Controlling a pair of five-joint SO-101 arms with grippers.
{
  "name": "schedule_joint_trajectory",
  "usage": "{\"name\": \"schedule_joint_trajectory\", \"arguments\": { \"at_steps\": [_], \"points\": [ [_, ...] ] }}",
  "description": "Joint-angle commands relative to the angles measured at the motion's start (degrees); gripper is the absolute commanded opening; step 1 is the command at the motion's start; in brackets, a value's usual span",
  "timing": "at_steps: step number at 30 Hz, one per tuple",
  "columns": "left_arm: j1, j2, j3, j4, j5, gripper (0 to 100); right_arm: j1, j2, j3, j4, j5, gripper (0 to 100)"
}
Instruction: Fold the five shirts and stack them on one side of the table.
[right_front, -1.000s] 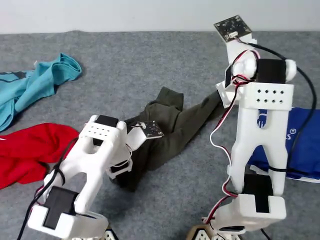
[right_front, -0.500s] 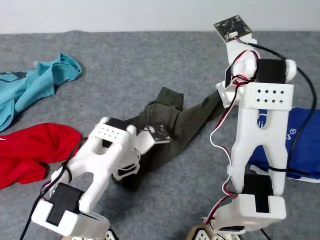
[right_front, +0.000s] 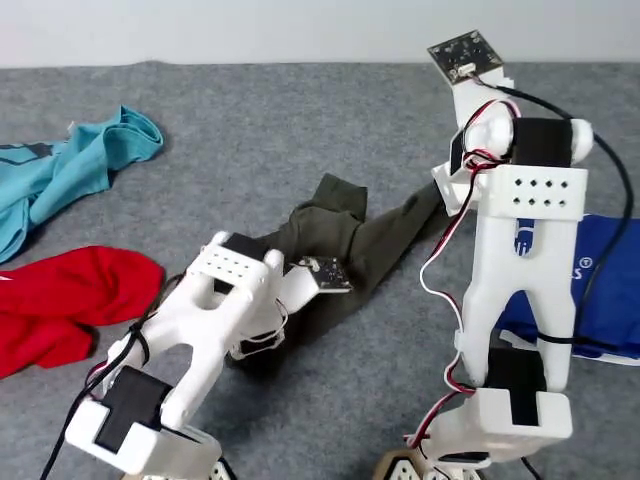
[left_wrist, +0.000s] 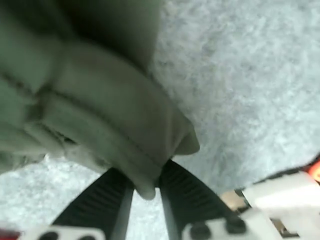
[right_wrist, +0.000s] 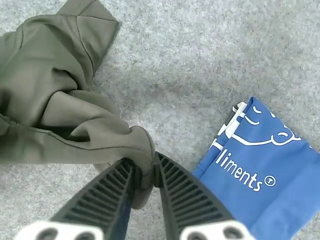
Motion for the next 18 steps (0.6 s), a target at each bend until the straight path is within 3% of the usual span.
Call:
{"name": "schedule_joint_trajectory", "arguments": {
  "at_steps": [1, 9, 18],
  "points": [
    [0.18, -2.2, -6.2, 5.27, 0.7, 2, 0.13, -3.03, -2.64, 2.24, 0.35, 1.0],
    [0.18, -2.2, -18.86, 12.92, 3.25, 3, 0.13, -3.03, -2.64, 2.24, 0.35, 1.0],
    [0.35, -1.58, -14.73, 7.03, 6.33, 10, 0.13, -3.03, -2.64, 2.24, 0.44, 1.0]
  ]
}}
